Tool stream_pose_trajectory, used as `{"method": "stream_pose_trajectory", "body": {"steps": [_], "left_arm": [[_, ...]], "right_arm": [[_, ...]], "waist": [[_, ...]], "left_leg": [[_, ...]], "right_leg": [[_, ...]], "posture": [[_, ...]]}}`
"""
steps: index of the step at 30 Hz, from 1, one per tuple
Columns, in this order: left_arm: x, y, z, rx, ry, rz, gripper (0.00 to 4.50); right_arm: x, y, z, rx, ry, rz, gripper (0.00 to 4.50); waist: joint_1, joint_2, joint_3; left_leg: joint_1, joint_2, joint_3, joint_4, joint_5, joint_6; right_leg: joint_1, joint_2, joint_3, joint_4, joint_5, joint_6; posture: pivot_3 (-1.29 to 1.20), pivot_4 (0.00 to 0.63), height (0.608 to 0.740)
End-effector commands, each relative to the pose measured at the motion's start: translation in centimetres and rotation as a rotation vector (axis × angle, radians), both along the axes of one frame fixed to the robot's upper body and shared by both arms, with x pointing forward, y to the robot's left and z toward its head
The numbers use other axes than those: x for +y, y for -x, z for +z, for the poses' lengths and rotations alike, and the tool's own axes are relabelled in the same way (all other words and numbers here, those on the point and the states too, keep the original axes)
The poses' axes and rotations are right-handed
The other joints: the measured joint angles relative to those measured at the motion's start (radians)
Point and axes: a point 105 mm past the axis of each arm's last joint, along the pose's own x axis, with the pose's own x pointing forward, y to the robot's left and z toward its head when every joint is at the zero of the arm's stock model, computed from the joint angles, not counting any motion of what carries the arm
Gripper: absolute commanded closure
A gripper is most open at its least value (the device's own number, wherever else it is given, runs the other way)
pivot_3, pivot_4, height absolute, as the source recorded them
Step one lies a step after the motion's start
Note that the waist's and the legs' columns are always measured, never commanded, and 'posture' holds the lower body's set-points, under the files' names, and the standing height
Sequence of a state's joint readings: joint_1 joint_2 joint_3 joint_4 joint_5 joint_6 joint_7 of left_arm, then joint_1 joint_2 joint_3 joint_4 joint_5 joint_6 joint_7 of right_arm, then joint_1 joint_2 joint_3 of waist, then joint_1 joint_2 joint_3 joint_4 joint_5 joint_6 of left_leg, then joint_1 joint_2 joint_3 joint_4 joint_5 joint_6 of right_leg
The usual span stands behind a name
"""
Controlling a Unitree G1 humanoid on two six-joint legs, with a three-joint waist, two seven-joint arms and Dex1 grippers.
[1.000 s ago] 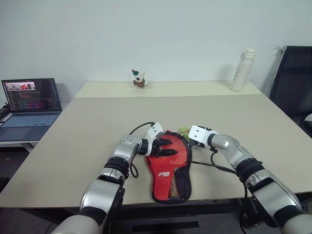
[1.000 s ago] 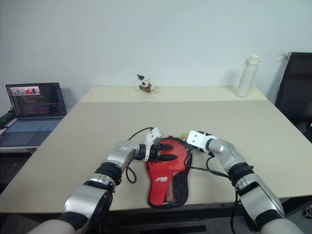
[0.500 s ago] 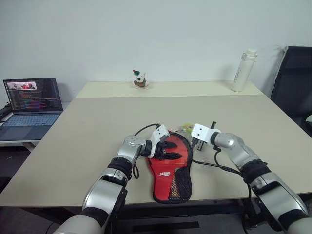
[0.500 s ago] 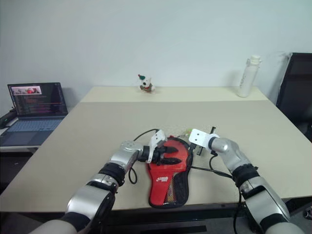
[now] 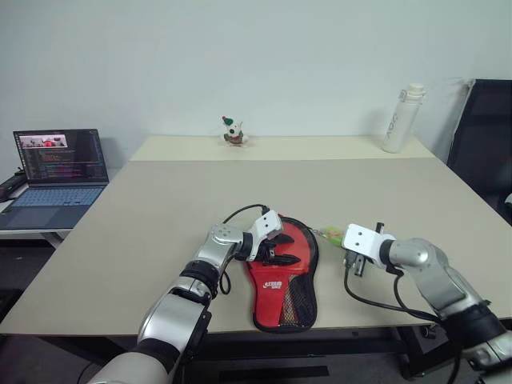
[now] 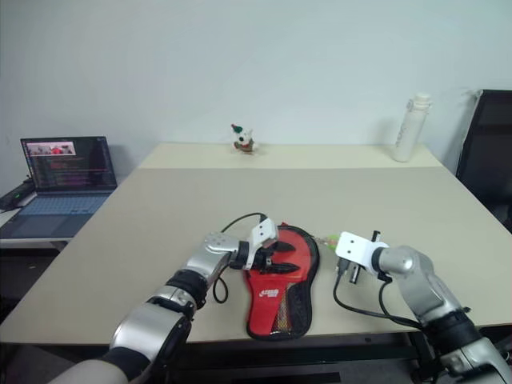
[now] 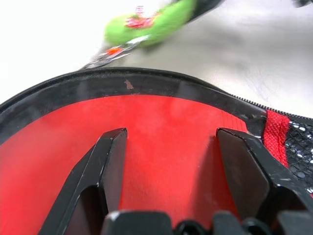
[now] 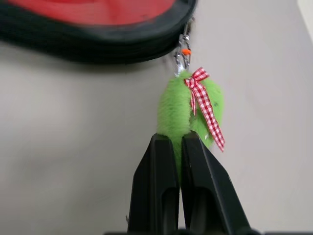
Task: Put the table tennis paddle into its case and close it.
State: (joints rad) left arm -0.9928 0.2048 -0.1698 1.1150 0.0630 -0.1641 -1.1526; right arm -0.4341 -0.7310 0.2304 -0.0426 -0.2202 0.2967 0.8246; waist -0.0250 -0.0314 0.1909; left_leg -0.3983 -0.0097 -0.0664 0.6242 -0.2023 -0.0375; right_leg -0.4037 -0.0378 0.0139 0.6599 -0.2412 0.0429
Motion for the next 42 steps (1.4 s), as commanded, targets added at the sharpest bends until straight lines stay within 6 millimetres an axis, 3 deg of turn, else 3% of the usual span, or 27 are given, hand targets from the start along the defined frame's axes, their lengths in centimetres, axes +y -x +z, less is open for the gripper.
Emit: {"method": "stream_pose_trajectory", "body": {"steps": [1, 9, 20, 32, 42], "left_arm": [[0.9, 0.9, -3.2, 0.082, -0.104, 0.008, 1.33], [0.8, 0.9, -3.4, 0.092, -0.105, 0.014, 1.33], [0.4, 1.0, -3.6, 0.101, -0.106, 0.013, 1.33], [0.3, 0.8, -3.5, 0.098, -0.104, 0.026, 1.33], [0.4, 0.7, -3.5, 0.093, -0.104, 0.034, 1.33]], "right_arm": [[-0.5, 2.2, 1.8, 0.037, -0.037, 0.016, 4.48], [0.6, 9.3, 0.4, 0.293, -0.054, 0.135, 4.48], [2.4, 14.8, -0.9, 0.522, -0.071, 0.280, 4.48], [4.7, 18.4, -1.1, 0.700, -0.133, 0.418, 4.48], [5.7, 19.4, -0.6, 0.762, -0.171, 0.463, 4.48]], "waist": [[-0.001, 0.001, 0.000], [-0.001, 0.003, -0.006], [0.011, 0.004, -0.008], [0.021, 0.004, -0.008], [0.021, 0.004, -0.009]], "left_leg": [[0.000, 0.000, 0.000, 0.001, 0.000, 0.000], [0.000, 0.000, -0.001, 0.002, -0.001, -0.001], [-0.001, 0.000, -0.001, 0.003, -0.003, -0.003], [0.003, 0.001, -0.006, 0.004, -0.005, -0.003], [0.005, 0.002, -0.006, 0.003, -0.006, -0.003]], "right_leg": [[0.000, 0.000, 0.000, 0.000, 0.000, 0.000], [0.002, 0.000, -0.001, -0.001, 0.000, 0.001], [0.004, 0.000, -0.001, -0.006, 0.000, 0.001], [0.014, 0.000, -0.007, -0.014, 0.000, 0.002], [0.015, 0.000, -0.007, -0.015, 0.000, 0.002]], "posture": [[0.00, 0.150, 0.740], [0.00, 0.150, 0.740], [0.00, 0.150, 0.740], [0.00, 0.150, 0.740], [0.00, 0.150, 0.740]]}}
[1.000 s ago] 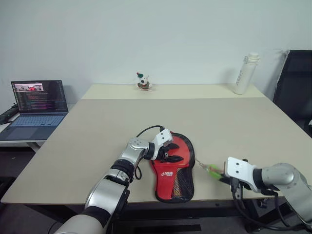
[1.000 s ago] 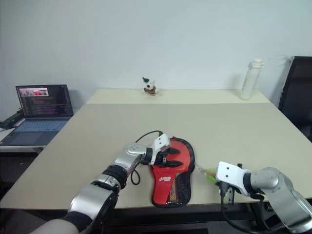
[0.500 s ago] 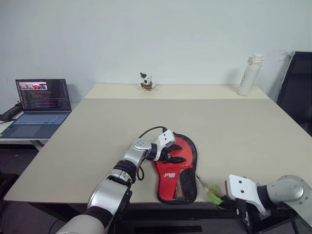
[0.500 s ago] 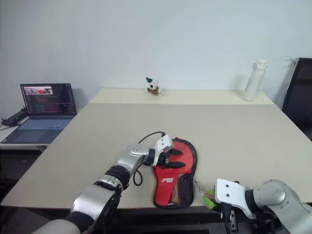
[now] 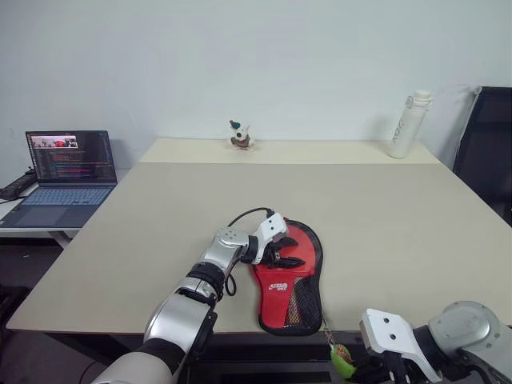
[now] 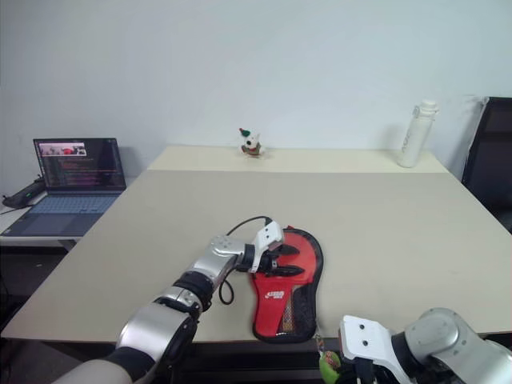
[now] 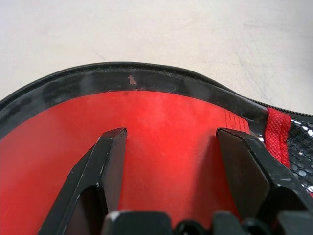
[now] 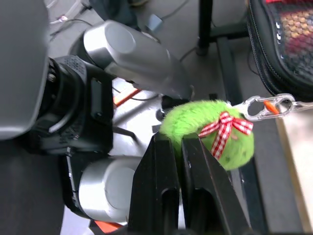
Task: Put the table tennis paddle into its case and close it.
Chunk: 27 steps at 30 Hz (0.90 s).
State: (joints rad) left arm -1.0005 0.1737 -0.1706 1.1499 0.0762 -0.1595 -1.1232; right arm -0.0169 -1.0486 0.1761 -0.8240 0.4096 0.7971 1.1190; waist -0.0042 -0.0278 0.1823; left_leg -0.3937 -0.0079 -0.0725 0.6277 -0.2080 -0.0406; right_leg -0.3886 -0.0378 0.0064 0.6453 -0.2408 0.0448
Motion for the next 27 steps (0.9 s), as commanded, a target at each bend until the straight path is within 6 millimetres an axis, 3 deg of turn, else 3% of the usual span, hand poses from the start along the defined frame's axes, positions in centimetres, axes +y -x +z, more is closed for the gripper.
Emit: {"method": "stream_pose_trajectory", "body": {"steps": [1, 7, 13, 18, 19, 27], "left_arm": [[1.3, 0.6, -2.8, 0.071, -0.102, 0.022, 1.33], [1.1, 0.7, -2.8, 0.071, -0.102, 0.019, 1.33], [1.0, 0.7, -2.8, 0.070, -0.098, 0.015, 1.33], [0.8, 0.7, -2.7, 0.067, -0.091, 0.014, 1.33], [0.7, 0.7, -2.7, 0.067, -0.088, 0.013, 1.33], [0.6, 1.1, -2.6, 0.075, -0.042, 0.009, 1.33]], "right_arm": [[0.8, 1.3, 0.8, 0.024, -0.024, 0.073, 4.48], [1.1, 1.9, 1.3, 0.048, -0.036, 0.082, 4.48], [1.2, 1.3, 1.4, 0.026, -0.023, 0.027, 4.48], [1.3, -0.3, 2.3, -0.011, -0.045, -0.027, 3.17], [1.2, -1.0, 2.6, -0.025, -0.053, -0.050, 2.84], [-1.5, -8.2, 5.8, -0.207, -0.184, -0.318, 2.84]], "waist": [[0.000, 0.000, 0.000], [0.000, 0.000, 0.000], [0.000, 0.000, 0.000], [0.000, 0.000, 0.000], [0.000, 0.000, 0.000], [0.000, 0.000, -0.001]], "left_leg": [[0.000, 0.000, 0.000, 0.000, 0.000, 0.000], [0.000, 0.000, 0.000, 0.000, 0.000, 0.000], [0.000, 0.000, -0.001, 0.000, 0.000, 0.000], [0.000, 0.001, -0.001, 0.000, 0.000, 0.000], [0.000, 0.001, -0.001, 0.000, 0.000, 0.000], [-0.001, 0.001, -0.001, 0.000, 0.000, 0.000]], "right_leg": [[0.000, 0.000, 0.000, 0.000, 0.000, 0.000], [0.000, 0.000, 0.000, 0.000, 0.000, 0.000], [0.000, 0.000, -0.001, 0.000, 0.000, 0.000], [0.000, 0.000, -0.001, 0.000, 0.000, 0.000], [0.000, 0.000, -0.001, 0.000, 0.000, 0.000], [0.000, -0.001, -0.001, -0.001, 0.000, 0.000]], "posture": [[0.00, 0.150, 0.740], [0.00, 0.150, 0.740], [0.00, 0.150, 0.740], [0.00, 0.150, 0.740], [0.00, 0.150, 0.740], [0.00, 0.150, 0.740]]}}
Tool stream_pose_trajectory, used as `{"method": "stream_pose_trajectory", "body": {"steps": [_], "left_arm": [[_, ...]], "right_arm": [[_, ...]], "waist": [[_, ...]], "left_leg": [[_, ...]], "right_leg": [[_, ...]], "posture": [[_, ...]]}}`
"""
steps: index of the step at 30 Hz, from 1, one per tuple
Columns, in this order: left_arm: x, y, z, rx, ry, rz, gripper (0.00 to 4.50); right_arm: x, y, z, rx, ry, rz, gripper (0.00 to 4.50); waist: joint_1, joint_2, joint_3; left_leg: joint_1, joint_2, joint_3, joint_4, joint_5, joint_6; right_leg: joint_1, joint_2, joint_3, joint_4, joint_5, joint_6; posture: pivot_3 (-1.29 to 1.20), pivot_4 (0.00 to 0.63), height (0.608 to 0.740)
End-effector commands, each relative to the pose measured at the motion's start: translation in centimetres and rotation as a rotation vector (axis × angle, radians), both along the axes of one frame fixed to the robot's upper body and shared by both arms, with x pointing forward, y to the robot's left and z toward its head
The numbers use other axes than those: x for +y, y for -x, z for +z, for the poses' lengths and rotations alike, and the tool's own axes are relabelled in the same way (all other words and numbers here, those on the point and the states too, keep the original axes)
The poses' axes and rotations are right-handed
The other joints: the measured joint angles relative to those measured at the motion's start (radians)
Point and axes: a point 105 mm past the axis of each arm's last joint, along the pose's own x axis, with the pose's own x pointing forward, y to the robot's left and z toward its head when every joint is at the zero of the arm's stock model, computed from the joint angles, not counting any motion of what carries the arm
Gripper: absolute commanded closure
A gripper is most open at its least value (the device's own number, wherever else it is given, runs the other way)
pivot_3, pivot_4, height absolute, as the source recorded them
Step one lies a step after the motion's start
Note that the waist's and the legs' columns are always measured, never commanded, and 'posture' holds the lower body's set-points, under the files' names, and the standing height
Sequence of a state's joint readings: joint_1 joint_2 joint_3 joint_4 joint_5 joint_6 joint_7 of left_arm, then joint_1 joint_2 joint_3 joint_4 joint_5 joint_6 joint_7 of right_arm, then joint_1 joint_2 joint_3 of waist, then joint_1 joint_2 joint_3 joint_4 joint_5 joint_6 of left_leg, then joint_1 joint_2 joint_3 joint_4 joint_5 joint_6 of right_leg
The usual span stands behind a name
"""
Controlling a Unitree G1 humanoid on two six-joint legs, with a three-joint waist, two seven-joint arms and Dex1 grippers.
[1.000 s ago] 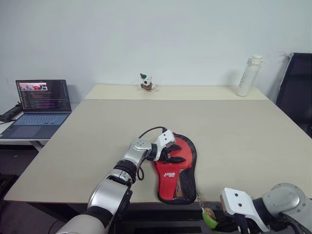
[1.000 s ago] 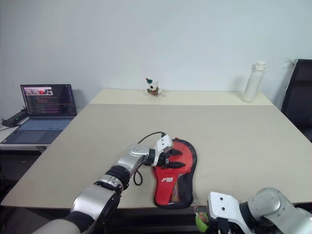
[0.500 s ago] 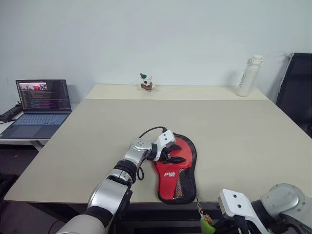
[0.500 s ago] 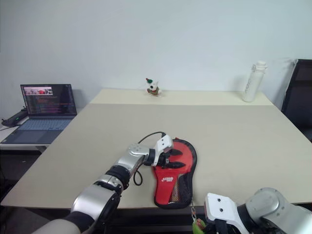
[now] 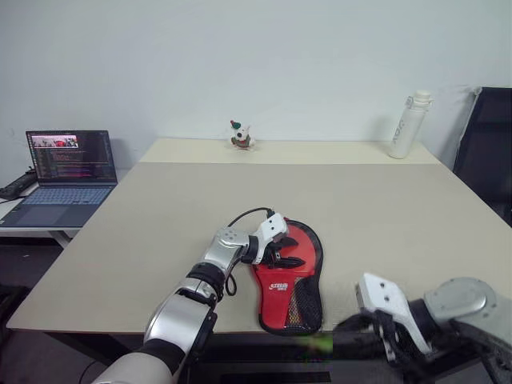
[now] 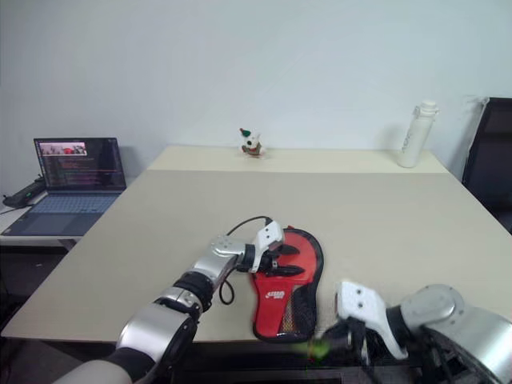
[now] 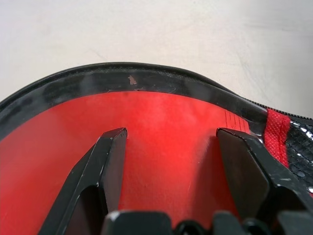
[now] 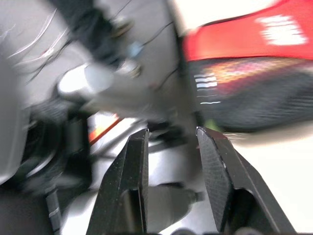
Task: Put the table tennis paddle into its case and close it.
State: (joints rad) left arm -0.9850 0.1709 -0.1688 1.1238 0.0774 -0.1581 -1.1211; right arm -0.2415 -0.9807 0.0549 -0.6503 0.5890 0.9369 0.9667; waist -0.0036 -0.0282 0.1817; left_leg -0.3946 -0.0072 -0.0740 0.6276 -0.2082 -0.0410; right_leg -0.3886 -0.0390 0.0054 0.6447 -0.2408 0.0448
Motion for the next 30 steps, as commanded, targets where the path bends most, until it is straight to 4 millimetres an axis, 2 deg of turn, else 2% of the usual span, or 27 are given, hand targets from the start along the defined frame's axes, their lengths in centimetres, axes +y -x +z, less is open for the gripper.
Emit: {"method": "stream_pose_trajectory", "body": {"steps": [1, 5, 9, 13, 15, 20, 24, 30], "left_arm": [[0.8, 0.9, -2.3, 0.071, -0.034, 0.013, 1.33], [1.7, 0.5, 0.2, -0.010, 0.049, 0.011, 1.33], [3.7, 1.1, 3.1, -0.092, 0.140, 0.037, 1.33], [8.9, 2.0, 5.9, -0.141, 0.257, 0.236, 1.33], [10.8, 3.4, 5.9, -0.144, 0.254, 0.298, 1.33], [12.3, 5.9, 5.0, -0.120, 0.241, 0.386, 1.33], [11.9, 5.9, 5.1, -0.128, 0.247, 0.400, 1.33], [12.2, 5.7, 4.9, -0.113, 0.272, 0.433, 1.33]], "right_arm": [[-0.7, -2.8, 2.2, -0.148, -0.068, -0.080, 2.84], [-1.9, -6.8, 2.8, -0.286, -0.127, -0.207, 2.84], [-3.3, -9.9, 2.7, -0.375, -0.165, -0.271, 2.84], [-4.7, -12.5, 2.6, -0.422, -0.198, -0.338, 2.84], [-5.4, -13.1, 2.4, -0.422, -0.200, -0.344, 2.84], [-8.4, -14.1, 2.2, -0.421, -0.162, -0.383, 2.84], [-10.3, -14.9, 3.0, -0.448, -0.132, -0.426, 2.84], [-9.8, -13.9, 2.7, -0.414, -0.123, -0.391, 2.84]], "waist": [[0.000, 0.000, 0.000], [-0.005, 0.000, 0.000], [-0.020, 0.001, 0.001], [-0.029, 0.002, 0.003], [-0.030, 0.003, 0.004], [-0.020, 0.005, 0.005], [-0.017, 0.005, 0.006], [-0.023, 0.005, 0.005]], "left_leg": [[0.000, 0.000, 0.000, 0.000, 0.000, 0.000], [0.000, 0.000, 0.000, -0.001, 0.000, 0.000], [-0.002, 0.000, 0.000, -0.001, 0.000, 0.000], [-0.005, 0.001, 0.001, -0.002, 0.000, 0.000], [-0.006, 0.001, 0.002, -0.002, 0.000, 0.000], [-0.005, 0.002, 0.005, -0.002, 0.000, 0.000], [-0.006, 0.001, 0.006, 0.000, 0.000, 0.000], [-0.005, 0.001, 0.008, -0.002, 0.000, 0.000]], "right_leg": [[0.000, 0.000, 0.000, 0.000, 0.000, 0.000], [-0.001, 0.001, 0.000, 0.000, 0.000, 0.000], [-0.003, 0.002, 0.000, 0.001, 0.000, 0.000], [-0.008, 0.002, 0.003, 0.003, 0.000, -0.001], [-0.011, 0.002, 0.005, 0.003, 0.000, -0.001], [-0.011, 0.000, 0.007, 0.003, 0.000, -0.001], [-0.010, 0.000, 0.008, 0.003, 0.001, -0.001], [-0.012, 0.002, 0.009, 0.003, 0.002, -0.002]], "posture": [[0.00, 0.150, 0.740], [0.00, 0.150, 0.740], [0.00, 0.150, 0.740], [0.00, 0.150, 0.740], [0.00, 0.150, 0.740], [0.00, 0.150, 0.740], [0.00, 0.150, 0.740], [0.00, 0.150, 0.740]]}}
